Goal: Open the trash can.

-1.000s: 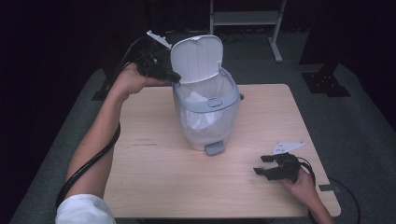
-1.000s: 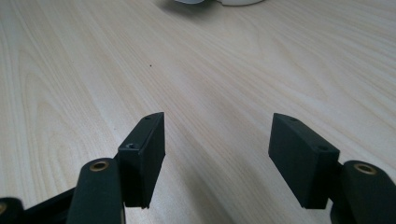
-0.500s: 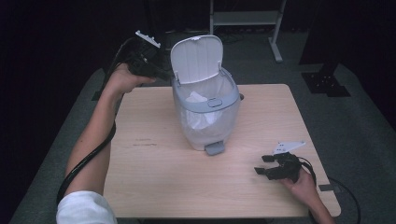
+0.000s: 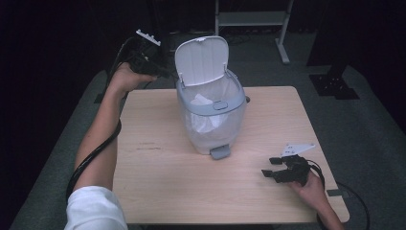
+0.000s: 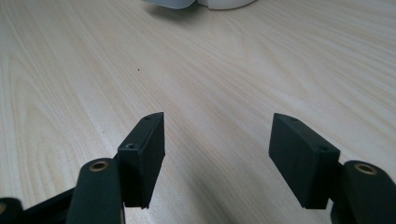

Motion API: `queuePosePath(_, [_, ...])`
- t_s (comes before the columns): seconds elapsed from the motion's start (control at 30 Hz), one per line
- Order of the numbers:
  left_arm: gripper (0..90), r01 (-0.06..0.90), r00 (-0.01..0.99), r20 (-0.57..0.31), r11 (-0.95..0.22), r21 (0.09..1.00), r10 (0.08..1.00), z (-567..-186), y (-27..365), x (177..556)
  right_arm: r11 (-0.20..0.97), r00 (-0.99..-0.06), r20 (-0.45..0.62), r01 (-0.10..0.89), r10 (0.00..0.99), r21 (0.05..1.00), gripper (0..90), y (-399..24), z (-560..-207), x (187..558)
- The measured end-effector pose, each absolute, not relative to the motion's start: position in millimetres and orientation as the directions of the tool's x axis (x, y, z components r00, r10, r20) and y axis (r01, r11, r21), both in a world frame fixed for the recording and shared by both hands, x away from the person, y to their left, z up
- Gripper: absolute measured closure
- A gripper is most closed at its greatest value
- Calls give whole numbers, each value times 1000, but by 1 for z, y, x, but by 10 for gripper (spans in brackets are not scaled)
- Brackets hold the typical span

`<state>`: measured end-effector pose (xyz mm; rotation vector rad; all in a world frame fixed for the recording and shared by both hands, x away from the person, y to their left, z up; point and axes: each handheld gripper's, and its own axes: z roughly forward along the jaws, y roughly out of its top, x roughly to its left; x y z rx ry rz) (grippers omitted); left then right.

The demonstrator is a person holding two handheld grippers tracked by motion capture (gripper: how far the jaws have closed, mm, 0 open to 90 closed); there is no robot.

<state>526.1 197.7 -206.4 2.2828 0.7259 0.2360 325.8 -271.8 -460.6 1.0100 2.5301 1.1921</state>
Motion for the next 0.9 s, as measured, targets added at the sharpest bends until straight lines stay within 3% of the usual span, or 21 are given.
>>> queuePosePath(0.9, [897, 387, 853, -32, -589, 710, 521, -190, 164, 543, 448, -757, 136, 509, 639, 735, 350, -274, -462, 325])
